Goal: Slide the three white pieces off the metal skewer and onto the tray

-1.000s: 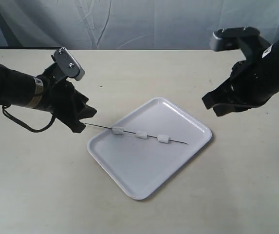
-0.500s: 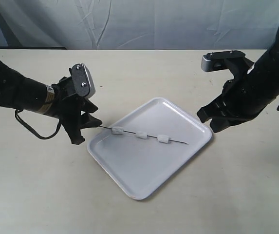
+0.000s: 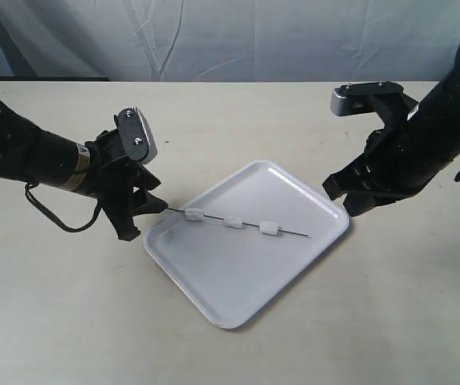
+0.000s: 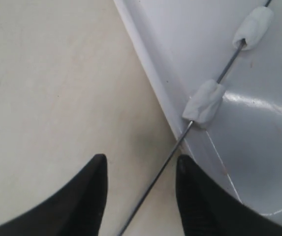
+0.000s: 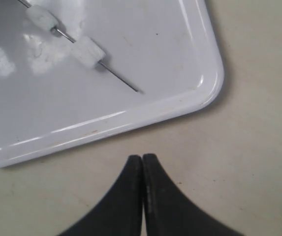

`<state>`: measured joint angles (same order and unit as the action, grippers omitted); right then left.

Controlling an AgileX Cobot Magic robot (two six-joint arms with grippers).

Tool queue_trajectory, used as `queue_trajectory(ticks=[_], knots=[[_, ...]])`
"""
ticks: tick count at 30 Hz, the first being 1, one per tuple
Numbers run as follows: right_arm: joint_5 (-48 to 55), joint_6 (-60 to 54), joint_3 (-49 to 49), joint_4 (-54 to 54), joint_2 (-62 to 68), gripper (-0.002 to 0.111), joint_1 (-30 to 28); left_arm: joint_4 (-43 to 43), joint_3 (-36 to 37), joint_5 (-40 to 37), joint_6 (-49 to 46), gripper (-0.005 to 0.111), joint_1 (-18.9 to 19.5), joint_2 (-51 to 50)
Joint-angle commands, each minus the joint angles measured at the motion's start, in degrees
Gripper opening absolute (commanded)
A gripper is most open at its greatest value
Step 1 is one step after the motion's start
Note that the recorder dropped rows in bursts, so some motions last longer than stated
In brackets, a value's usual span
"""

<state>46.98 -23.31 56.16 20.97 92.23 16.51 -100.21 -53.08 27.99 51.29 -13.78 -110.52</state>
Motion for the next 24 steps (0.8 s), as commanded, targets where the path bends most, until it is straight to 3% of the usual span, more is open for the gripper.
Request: queue_trajectory(ticks=[1,24], knots=[[-0.19,-0.61,0.44,0.21,0.06,-0.001,0.11,0.27,0.77,-0.80,0.49,0.043,-0.09,-0.10],[0.25,-0.61,0.44,0.47,0.06,-0.001,0.11,0.27,2.03,-2.91,1.61,0.042,-0.09,-4.64]])
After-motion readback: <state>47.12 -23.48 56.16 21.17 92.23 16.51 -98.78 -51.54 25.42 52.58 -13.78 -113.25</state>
